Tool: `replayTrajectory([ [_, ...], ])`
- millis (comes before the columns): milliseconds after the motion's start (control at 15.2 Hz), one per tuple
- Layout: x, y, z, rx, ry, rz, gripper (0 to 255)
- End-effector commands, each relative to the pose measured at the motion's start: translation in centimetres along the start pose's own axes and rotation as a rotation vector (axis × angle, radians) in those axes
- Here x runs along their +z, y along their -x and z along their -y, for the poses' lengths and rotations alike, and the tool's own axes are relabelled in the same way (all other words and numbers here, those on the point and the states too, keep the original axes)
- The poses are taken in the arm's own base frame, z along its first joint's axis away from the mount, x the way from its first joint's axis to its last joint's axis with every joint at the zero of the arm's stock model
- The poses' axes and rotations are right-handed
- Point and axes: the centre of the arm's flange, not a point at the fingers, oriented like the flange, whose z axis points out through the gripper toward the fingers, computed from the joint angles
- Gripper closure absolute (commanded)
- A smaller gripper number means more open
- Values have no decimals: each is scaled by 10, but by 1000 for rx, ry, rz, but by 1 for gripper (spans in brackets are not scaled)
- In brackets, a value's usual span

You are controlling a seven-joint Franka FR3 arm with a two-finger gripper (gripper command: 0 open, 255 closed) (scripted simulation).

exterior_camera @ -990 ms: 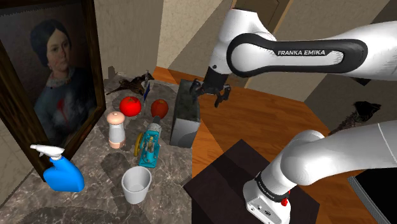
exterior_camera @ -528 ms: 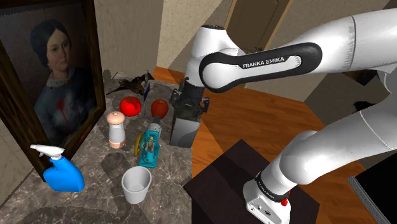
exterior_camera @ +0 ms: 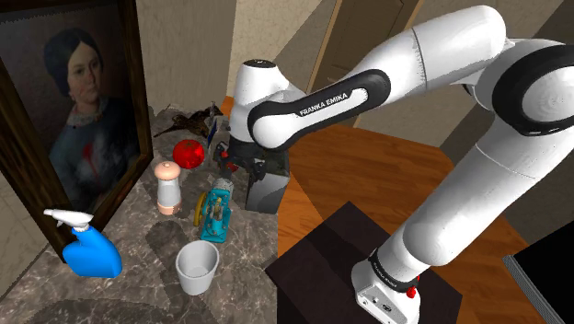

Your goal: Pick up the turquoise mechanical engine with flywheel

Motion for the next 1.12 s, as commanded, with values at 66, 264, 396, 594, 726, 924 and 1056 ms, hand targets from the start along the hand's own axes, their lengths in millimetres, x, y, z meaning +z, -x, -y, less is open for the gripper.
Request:
replayTrajectory([
  [66,27,3,29,100,4,12,0],
  [264,48,4,52,173,6,21,0],
  [396,58,4,52,173,6,20,0],
  [594,74,3,52,173,6,20,0],
  [726,88,3,52,173,6,20,0],
  [924,87,3,52,173,7,21,255],
  [1056,87,3,52,173,7,21,255],
])
